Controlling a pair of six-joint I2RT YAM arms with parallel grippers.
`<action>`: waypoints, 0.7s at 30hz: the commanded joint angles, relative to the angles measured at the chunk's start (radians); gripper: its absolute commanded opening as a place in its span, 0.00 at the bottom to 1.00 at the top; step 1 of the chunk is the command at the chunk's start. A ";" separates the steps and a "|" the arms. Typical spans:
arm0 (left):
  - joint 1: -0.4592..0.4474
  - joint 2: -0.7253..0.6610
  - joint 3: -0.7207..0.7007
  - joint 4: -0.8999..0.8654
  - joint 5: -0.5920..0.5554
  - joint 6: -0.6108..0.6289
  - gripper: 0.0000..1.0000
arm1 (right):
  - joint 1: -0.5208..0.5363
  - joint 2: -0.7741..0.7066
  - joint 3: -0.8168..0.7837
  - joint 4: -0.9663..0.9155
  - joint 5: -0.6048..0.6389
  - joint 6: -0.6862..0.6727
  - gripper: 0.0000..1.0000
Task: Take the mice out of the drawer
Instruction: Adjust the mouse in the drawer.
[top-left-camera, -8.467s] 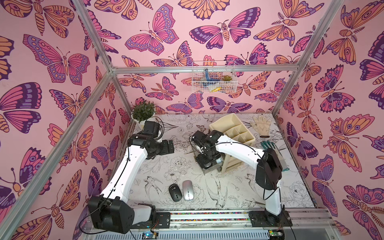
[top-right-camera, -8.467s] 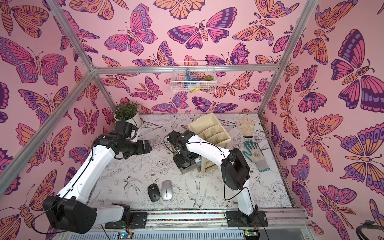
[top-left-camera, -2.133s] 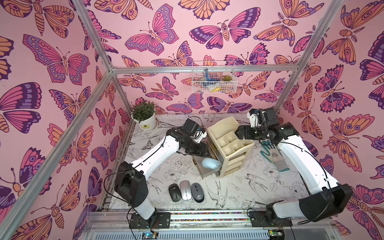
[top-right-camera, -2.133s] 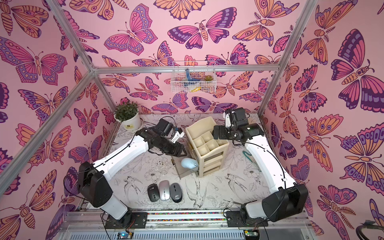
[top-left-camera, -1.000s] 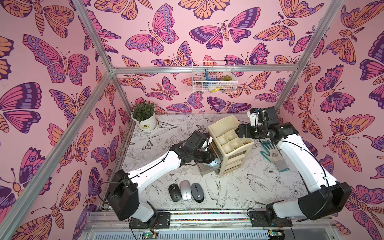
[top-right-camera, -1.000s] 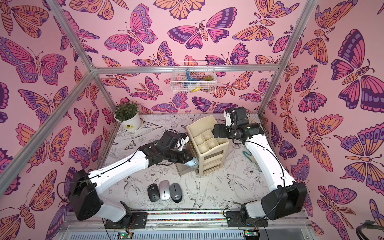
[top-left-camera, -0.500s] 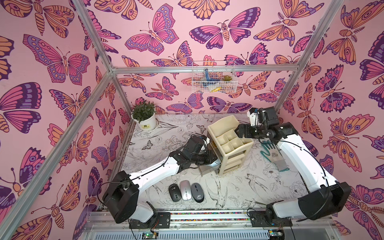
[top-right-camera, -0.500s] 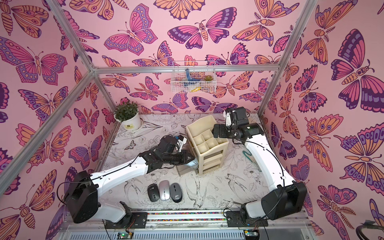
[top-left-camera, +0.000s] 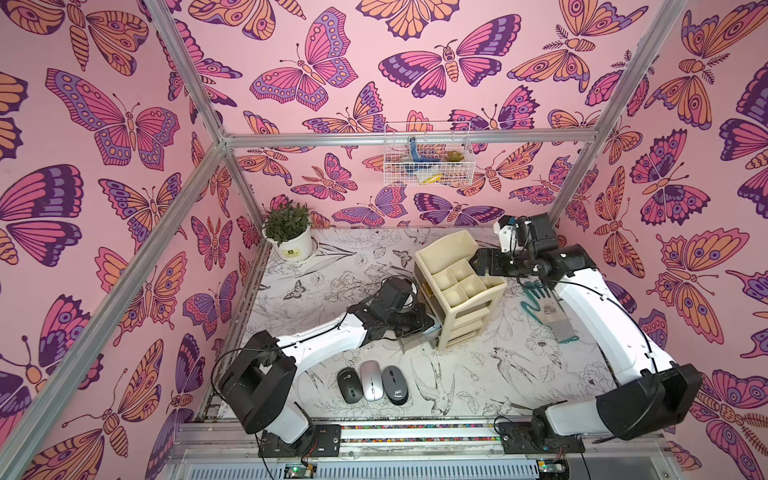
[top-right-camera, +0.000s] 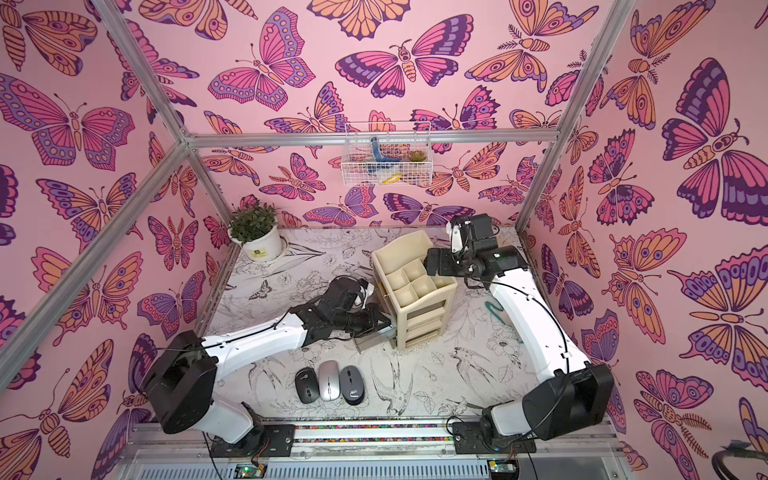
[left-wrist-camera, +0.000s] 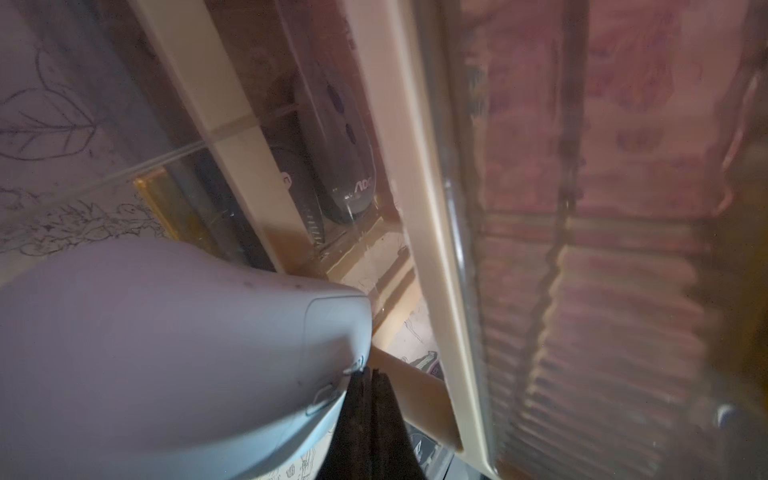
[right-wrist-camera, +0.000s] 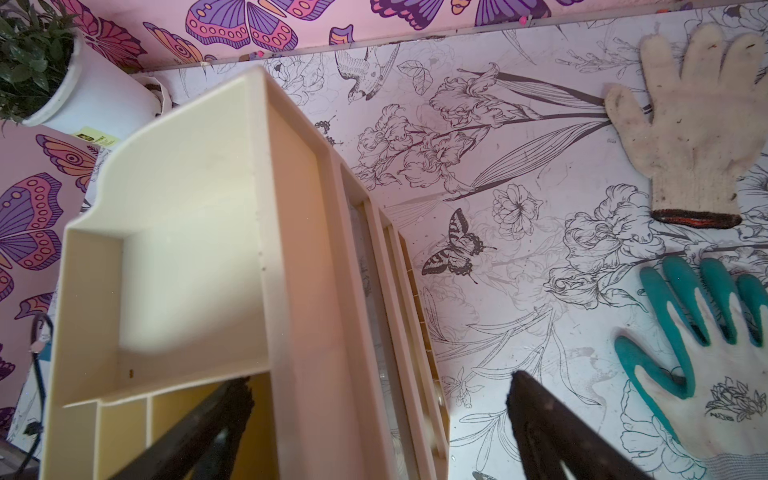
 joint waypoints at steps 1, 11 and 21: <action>0.005 0.016 -0.017 0.000 -0.003 -0.017 0.00 | 0.013 0.056 -0.051 -0.074 0.009 -0.030 0.99; 0.035 0.061 0.040 -0.223 -0.075 0.013 0.00 | 0.013 0.055 -0.050 -0.080 0.029 -0.035 0.99; 0.113 -0.053 0.041 -0.353 -0.164 0.073 0.00 | 0.013 0.067 -0.045 -0.075 0.031 -0.040 0.99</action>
